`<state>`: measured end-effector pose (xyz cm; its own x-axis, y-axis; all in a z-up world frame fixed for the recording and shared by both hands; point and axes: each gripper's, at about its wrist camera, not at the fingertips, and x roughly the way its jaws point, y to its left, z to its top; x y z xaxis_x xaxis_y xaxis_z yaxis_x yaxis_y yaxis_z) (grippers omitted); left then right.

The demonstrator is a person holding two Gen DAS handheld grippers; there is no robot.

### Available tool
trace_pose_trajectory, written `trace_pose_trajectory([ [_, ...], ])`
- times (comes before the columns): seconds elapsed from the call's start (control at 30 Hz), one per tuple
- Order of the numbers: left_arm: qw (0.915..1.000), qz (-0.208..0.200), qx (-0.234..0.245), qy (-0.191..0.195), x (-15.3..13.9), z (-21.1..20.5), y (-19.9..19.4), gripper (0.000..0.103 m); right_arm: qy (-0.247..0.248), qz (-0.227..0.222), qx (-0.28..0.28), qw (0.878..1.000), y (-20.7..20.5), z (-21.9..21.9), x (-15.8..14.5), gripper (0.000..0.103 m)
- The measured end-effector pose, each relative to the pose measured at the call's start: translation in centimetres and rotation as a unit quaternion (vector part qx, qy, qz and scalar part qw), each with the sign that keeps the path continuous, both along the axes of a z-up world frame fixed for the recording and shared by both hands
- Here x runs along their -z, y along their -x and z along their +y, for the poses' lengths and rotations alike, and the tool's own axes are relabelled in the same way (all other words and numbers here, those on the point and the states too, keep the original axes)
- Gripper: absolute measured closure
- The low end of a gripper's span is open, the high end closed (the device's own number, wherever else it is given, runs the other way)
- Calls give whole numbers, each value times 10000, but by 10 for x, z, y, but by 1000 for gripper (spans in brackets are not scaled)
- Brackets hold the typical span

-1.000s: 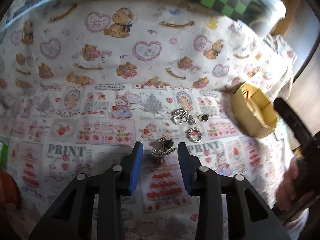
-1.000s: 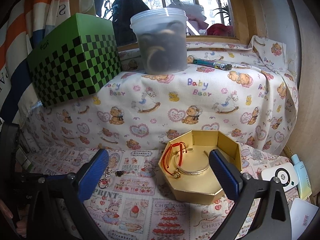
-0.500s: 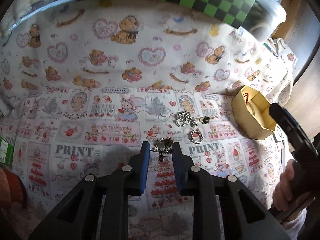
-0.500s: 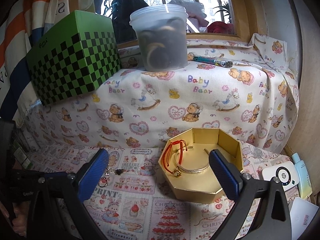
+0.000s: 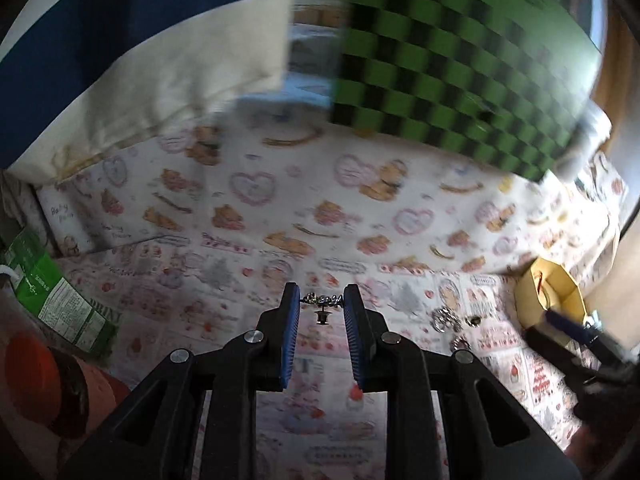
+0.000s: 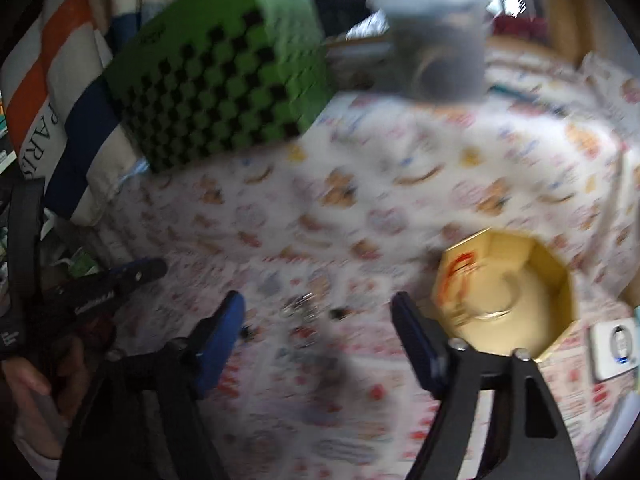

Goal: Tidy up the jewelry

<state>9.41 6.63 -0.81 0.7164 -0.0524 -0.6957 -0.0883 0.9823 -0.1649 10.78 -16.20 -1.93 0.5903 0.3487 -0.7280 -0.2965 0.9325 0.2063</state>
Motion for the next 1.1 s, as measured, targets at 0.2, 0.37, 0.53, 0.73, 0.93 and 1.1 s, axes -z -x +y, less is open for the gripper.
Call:
trace_pose_trajectory([
  [0.2, 9998, -93, -177, 57, 1, 15, 1, 82, 72, 598, -227, 9979, -20, 42, 30, 71],
  [0.37, 9990, -133, -428, -75, 5, 14, 1, 82, 87, 678, -288, 9972, -27, 55, 43, 81],
  [0.53, 9987, -153, -475, -80, 5, 15, 2, 82, 75, 698, -546, 9960, -23, 68, 49, 85],
  [0.73, 9981, -325, -466, -230, 1, 10, 7, 82, 229, 688, -692, 9950, -19, 75, 52, 92],
  [0.93, 9982, -468, -346, -174, -7, 3, 12, 82, 197, 512, -542, 9970, -16, 63, 44, 94],
  [1.1, 9968, -780, -175, -66, -17, -4, 22, 82, 102, 260, -456, 9986, -7, 42, 23, 94],
])
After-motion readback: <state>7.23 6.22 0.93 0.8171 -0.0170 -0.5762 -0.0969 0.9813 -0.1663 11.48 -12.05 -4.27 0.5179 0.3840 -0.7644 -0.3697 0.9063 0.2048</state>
